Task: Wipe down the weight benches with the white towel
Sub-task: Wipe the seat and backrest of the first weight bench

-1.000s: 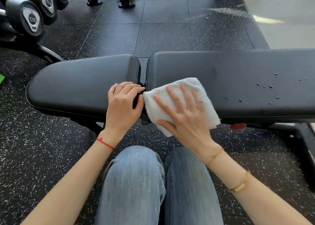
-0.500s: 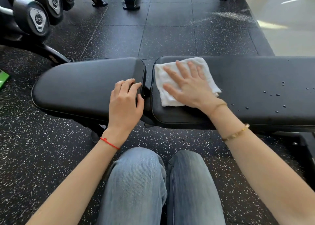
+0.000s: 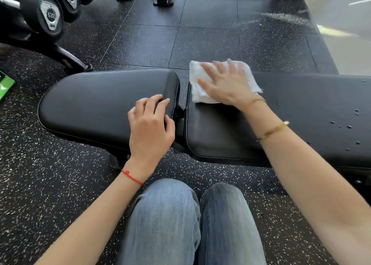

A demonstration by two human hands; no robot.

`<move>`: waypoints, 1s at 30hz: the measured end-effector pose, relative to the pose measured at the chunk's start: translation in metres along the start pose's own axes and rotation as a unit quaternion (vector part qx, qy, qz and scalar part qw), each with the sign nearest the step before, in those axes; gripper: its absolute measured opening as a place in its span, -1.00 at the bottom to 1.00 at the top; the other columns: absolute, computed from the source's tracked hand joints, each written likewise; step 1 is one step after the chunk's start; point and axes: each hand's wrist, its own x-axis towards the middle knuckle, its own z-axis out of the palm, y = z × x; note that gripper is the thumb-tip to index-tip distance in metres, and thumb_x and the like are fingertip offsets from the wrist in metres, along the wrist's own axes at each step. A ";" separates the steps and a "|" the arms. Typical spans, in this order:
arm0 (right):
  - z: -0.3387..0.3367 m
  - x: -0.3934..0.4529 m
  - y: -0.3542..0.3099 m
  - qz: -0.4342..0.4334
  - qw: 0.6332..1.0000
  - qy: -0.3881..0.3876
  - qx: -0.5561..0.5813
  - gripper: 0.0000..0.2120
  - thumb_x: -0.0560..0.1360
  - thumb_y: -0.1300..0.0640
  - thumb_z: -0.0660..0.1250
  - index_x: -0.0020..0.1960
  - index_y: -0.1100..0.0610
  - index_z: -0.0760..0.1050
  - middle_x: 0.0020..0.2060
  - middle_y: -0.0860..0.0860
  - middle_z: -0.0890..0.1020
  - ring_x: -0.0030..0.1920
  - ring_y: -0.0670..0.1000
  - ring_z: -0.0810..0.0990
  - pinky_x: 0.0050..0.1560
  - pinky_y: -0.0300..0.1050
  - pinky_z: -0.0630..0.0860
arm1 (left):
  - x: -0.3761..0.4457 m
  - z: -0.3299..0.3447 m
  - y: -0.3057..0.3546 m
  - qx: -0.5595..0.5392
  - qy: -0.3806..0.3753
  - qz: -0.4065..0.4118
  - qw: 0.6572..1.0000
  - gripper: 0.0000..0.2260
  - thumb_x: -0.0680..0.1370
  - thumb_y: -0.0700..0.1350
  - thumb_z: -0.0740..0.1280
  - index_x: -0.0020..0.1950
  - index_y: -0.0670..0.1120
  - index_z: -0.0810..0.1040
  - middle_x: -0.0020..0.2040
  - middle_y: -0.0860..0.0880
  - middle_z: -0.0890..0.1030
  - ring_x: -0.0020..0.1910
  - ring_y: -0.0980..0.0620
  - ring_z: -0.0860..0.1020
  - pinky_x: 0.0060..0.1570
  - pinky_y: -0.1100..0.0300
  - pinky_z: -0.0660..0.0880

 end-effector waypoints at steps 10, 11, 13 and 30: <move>0.001 -0.044 0.041 -0.034 0.999 0.040 0.000 -0.44 0.60 -0.32 -0.05 0.56 -0.28 -0.04 0.59 -0.04 0.03 0.58 0.12 -0.11 0.53 0.09 -0.27 | -0.001 0.003 -0.002 0.001 0.011 0.001 1.000 -0.64 0.52 -0.12 0.24 0.30 -0.03 0.55 0.30 0.03 0.54 0.28 -0.08 0.44 0.27 -0.03 0.33; -0.005 -0.031 0.049 -0.002 0.999 0.038 -0.012 -0.45 0.60 -0.30 -0.03 0.56 -0.24 0.00 0.58 0.00 0.09 0.57 0.16 -0.04 0.54 0.13 -0.19 | -0.001 0.003 -0.002 0.000 0.010 -0.001 1.000 -0.64 0.52 -0.12 0.24 0.30 -0.03 0.55 0.30 0.03 0.54 0.28 -0.09 0.43 0.27 -0.03 0.33; -0.014 -0.006 0.050 0.040 0.997 0.036 -0.048 -0.47 0.60 -0.29 -0.04 0.54 -0.19 0.13 0.52 0.05 0.26 0.52 0.21 0.15 0.51 0.22 0.00 | 0.000 0.002 0.000 -0.003 0.011 -0.005 1.000 -0.64 0.51 -0.13 0.25 0.30 -0.04 0.55 0.30 0.03 0.54 0.28 -0.09 0.43 0.28 -0.03 0.33; 0.002 -0.027 0.025 0.003 1.000 0.015 -0.009 -0.41 0.60 -0.31 -0.05 0.58 -0.26 -0.12 0.61 -0.03 -0.12 0.58 0.18 -0.23 0.51 0.21 -0.34 | -0.001 0.001 -0.002 -0.014 0.015 -0.002 1.000 -0.65 0.52 -0.13 0.25 0.31 -0.05 0.56 0.31 0.02 0.55 0.29 -0.09 0.44 0.29 -0.02 0.33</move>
